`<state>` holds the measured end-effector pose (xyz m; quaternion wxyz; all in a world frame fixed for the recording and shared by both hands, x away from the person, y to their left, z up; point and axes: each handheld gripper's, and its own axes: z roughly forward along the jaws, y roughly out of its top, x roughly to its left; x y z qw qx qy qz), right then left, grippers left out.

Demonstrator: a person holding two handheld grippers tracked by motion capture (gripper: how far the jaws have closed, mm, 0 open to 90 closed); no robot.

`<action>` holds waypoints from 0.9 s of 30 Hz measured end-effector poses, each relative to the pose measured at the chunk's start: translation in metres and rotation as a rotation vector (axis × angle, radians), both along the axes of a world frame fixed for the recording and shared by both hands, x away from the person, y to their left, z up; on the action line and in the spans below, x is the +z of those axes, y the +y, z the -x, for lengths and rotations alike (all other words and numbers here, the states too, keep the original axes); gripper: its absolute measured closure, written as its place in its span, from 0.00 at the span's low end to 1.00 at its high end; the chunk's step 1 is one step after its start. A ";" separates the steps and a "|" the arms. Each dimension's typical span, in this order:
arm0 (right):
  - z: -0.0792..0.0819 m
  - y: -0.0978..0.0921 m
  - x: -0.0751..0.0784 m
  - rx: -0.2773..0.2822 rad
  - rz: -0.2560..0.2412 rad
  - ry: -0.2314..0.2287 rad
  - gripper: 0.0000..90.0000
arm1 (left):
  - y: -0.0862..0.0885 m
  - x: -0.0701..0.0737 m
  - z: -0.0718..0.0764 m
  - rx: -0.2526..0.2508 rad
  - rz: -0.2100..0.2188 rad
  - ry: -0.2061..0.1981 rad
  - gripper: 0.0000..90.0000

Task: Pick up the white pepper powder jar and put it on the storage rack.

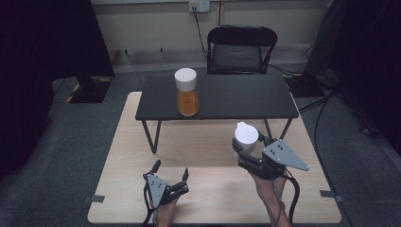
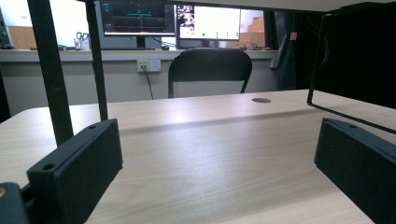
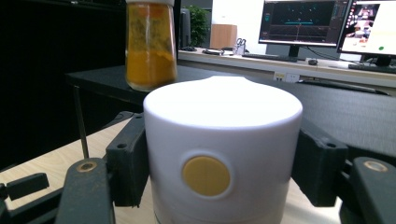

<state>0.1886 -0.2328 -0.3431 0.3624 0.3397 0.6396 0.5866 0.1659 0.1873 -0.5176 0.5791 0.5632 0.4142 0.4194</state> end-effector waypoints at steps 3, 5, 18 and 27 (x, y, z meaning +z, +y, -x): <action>-0.003 0.000 0.008 0.010 0.003 -0.006 0.34 | 0.000 0.000 0.000 0.000 0.000 0.000 0.00; -0.005 -0.001 0.013 0.014 0.003 -0.009 0.34 | 0.000 0.000 0.000 0.000 0.000 0.000 0.00; -0.026 0.000 0.046 0.041 -0.015 -0.015 0.34 | 0.000 0.000 0.000 0.000 0.000 0.000 0.00; -0.042 0.003 0.066 0.036 -0.024 -0.018 0.34 | 0.000 0.000 0.000 0.000 0.000 0.000 0.00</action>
